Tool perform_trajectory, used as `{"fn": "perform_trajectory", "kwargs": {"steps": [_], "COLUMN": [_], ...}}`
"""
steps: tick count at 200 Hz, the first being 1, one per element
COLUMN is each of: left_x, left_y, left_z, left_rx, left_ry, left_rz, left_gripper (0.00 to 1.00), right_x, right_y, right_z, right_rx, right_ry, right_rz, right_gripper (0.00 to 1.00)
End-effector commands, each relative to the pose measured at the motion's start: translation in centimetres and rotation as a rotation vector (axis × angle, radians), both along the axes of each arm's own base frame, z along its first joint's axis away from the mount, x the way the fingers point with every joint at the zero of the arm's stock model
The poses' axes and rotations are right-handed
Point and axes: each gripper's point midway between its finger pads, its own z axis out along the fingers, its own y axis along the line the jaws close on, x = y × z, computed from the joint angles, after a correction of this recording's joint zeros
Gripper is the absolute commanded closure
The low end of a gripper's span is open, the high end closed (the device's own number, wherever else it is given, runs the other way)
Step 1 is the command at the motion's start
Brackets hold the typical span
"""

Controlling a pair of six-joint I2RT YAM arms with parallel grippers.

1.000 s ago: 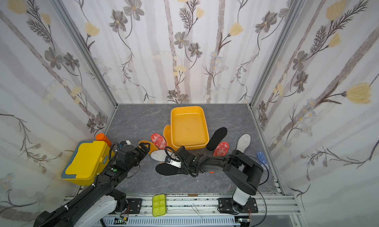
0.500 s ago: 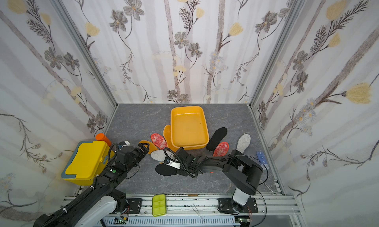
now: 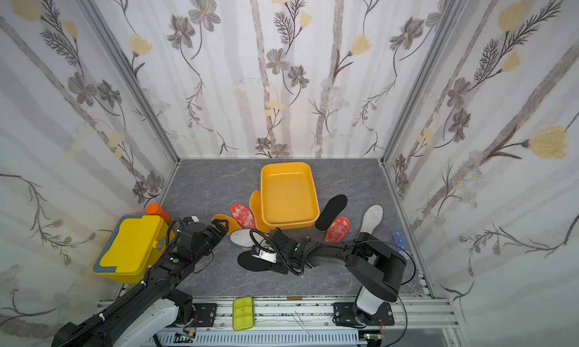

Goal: Put the insoles into the storage box
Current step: Pick up the insole from the center of the board.

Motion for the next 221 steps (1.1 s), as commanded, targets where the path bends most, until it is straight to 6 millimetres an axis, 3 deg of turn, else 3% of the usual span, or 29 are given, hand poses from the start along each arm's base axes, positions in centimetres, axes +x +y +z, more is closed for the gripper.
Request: {"fn": "perform_trajectory", "kwargs": {"steps": [1, 21, 28, 81, 154, 221], "left_x": [0.4, 0.4, 0.4, 0.4, 0.5, 0.5], "left_y": [-0.1, -0.1, -0.1, -0.1, -0.2, -0.3], "left_z": [0.6, 0.7, 0.7, 0.6, 0.7, 0.8], "left_rx": [0.002, 0.001, 0.001, 0.001, -0.005, -0.006], "left_ry": [-0.028, -0.03, -0.029, -0.027, -0.027, -0.029], "left_rz": [-0.005, -0.004, -0.005, -0.006, -0.009, -0.011], "left_gripper": [0.0, 0.0, 0.0, 0.0, 0.0, 0.0], "right_x": [-1.7, -1.2, -0.6, -0.3, -3.3, -3.7], "right_y": [-1.3, -1.3, -0.9, -0.9, -0.5, 0.2], "right_z": [-0.7, -0.4, 1.0, 3.2, 2.0, 0.8], "right_rx": [-0.04, -0.024, 0.01, 0.098, 0.081, 0.045], "right_ry": [0.069, 0.035, -0.001, -0.054, 0.027, 0.026], "right_rz": [0.018, 0.004, -0.009, -0.026, 0.028, 0.025], "right_gripper": [0.54, 0.47, 0.44, 0.41, 0.44, 0.48]}}
